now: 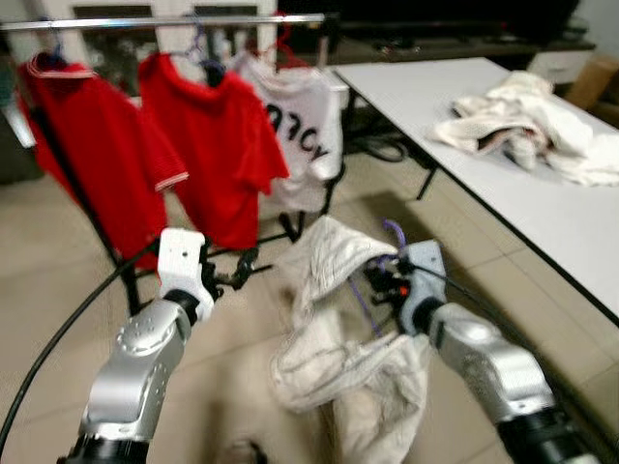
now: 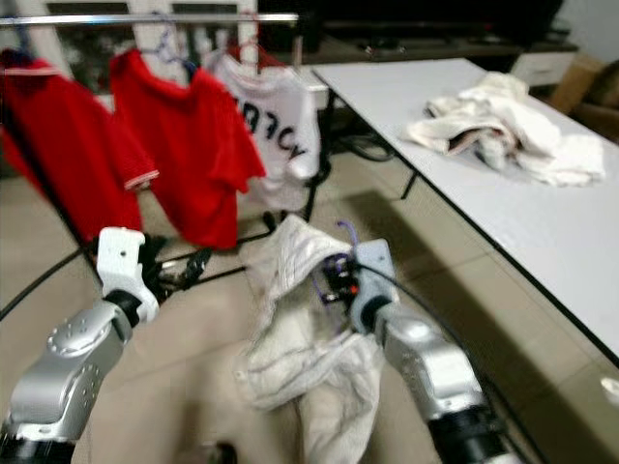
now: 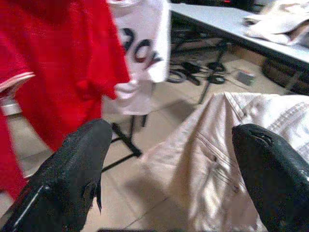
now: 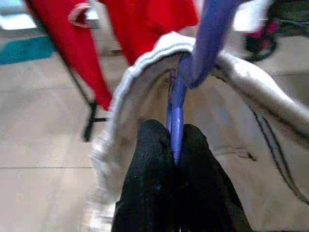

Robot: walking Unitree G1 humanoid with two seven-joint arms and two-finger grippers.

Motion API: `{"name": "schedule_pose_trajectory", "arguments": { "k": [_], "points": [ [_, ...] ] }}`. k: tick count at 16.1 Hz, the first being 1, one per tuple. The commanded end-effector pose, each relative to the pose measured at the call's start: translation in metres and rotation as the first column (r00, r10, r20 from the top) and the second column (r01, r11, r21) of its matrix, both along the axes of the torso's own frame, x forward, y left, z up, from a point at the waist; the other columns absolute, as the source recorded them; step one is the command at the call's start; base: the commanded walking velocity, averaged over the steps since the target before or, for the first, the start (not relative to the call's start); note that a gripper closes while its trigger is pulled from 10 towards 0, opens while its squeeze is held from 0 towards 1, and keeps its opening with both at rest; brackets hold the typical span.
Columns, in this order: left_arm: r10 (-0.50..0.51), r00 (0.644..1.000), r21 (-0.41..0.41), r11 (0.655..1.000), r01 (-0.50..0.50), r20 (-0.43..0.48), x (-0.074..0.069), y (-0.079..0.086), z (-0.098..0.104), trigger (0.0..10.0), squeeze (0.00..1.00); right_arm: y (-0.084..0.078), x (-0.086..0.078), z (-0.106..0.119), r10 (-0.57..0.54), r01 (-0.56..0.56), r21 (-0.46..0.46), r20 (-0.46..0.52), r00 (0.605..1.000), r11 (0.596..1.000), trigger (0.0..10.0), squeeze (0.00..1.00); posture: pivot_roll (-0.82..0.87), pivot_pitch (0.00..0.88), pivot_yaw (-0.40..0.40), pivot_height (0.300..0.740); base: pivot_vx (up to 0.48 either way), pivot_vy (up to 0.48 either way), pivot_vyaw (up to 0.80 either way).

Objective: Hang hanger

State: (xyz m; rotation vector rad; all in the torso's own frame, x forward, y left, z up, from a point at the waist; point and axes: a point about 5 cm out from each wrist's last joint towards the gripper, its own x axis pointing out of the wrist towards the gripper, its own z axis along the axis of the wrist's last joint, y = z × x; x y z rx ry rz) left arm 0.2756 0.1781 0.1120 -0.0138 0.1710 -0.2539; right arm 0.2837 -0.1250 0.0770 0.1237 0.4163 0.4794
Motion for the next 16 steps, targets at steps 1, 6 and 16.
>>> {"name": "schedule_pose_trajectory", "arguments": {
  "k": [1,6,16],
  "points": [
    [-0.005,1.0,0.007,1.0,0.005,0.006,0.0002,-0.004,0.0006,10.0,0.0,-0.0051,0.0083,0.0169,0.002,-0.001,-0.01,0.093,0.996,1.0,10.0,0.0,-0.1,0.0,-0.061,0.74,0.0,-0.42,0.8],
    [0.007,1.0,0.029,1.0,-0.007,0.001,-0.0031,-0.0025,-0.0012,10.0,0.0,-0.0038,0.0154,0.0212,0.036,-0.034,-0.021,0.117,0.993,0.999,10.0,0.0,-0.09,0.0,-0.082,0.74,0.0,-0.421,0.8],
    [-0.017,0.999,0.035,0.999,0.016,0.035,0.0017,-0.005,-0.0002,10.0,0.0,-0.0122,0.0092,0.0194,-0.128,0.137,-0.049,0.161,0.979,0.989,10.0,0.0,-0.09,0.0,-0.069,0.74,0.079,-0.04,0.16]
  ]
}}
